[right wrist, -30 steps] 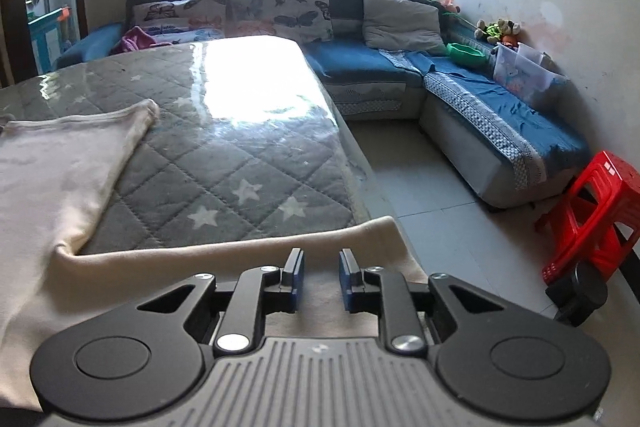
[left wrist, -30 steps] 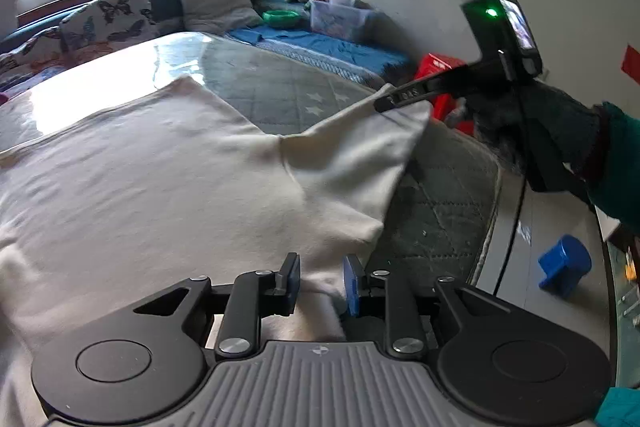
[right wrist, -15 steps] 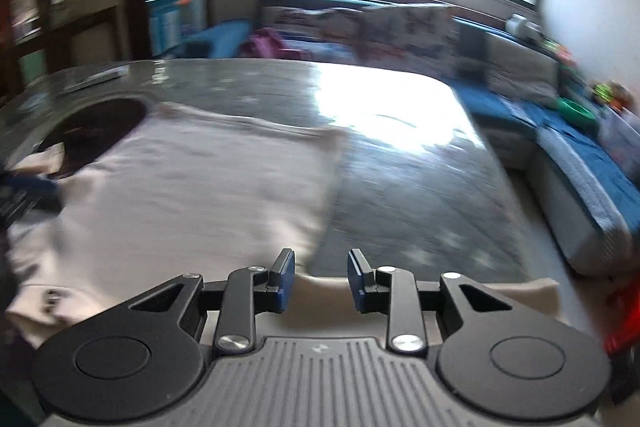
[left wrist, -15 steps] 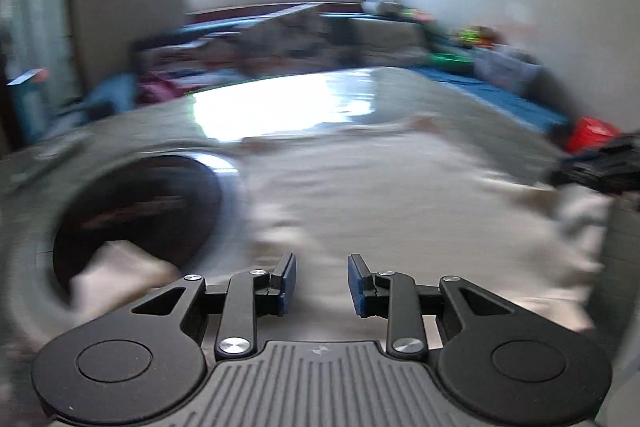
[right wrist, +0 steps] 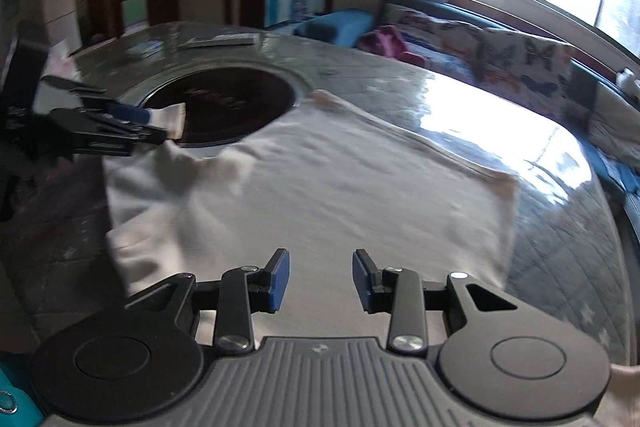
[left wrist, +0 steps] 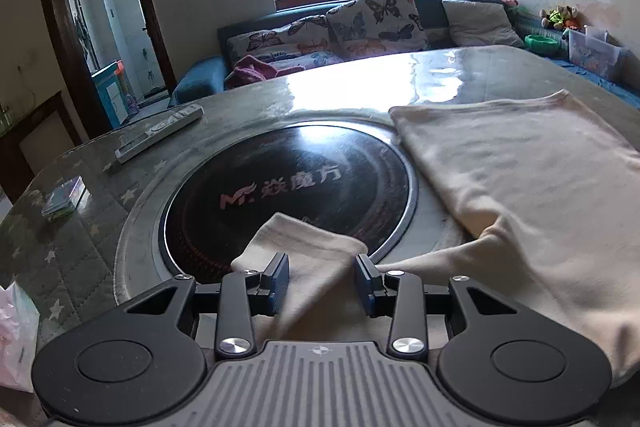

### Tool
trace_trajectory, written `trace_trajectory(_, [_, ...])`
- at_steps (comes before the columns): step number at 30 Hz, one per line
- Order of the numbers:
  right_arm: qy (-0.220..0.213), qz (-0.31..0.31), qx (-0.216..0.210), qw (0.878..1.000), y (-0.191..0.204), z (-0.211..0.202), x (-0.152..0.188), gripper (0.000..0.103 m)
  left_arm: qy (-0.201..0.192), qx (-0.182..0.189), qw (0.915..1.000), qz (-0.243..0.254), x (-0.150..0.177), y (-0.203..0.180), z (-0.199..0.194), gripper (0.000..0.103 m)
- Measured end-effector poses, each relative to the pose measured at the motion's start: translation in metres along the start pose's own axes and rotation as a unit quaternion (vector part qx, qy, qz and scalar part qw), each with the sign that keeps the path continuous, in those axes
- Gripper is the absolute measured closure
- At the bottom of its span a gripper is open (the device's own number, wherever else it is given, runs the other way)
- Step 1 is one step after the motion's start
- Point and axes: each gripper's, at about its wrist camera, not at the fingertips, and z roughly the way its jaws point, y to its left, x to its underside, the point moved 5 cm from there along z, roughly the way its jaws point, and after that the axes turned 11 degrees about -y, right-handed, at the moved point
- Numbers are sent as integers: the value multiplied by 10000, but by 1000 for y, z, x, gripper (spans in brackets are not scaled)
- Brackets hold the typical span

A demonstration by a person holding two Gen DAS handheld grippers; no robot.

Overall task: Fold clothes
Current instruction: 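Grasp the other sleeve cuff with the left gripper and lift it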

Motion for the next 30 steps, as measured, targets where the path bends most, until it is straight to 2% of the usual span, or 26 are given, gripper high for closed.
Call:
trace_trajectory(1, [6,-56,-52,10000,5,1,-2,68,15,5,10000,-6,1,1,1,65])
trace_trajectory(4, [23,-224,-208,9995,19,5,-6,68,-26,-13,9999,-121,4,8,0,79])
trace_trajectory(6, [30,-310,-291,9991,26,7,-9,68,-80,16,9996,-270,4,14,-5,93])
trace_trajectory(10, [36,-529,-514,9973,46,13,-15,68,-347,-110,9962,-795,-1,36,-20,98])
trace_trajectory(14, [33,-727,-726,9947,64,18,-19,68,-611,-404,9851,-1555,-3,70,-44,98])
trace_trajectory(19, [60,-845,-941,9920,80,25,-21,68,-459,-967,9725,-2068,18,106,-61,98])
trace_trajectory(22, [92,-887,-1051,9905,89,29,-20,68,-427,-800,9755,-2006,20,104,-66,96])
trace_trajectory(26, [122,-946,-1116,9892,96,31,-19,68,-597,-157,9891,-1334,3,66,-66,95])
trace_trajectory(28, [127,-943,-1128,9891,97,31,-18,68,-581,92,9931,-1016,-1,47,-59,89])
trace_trajectory(30, [130,-926,-1141,9891,98,31,-18,68,-561,338,9954,-698,-5,29,-52,79])
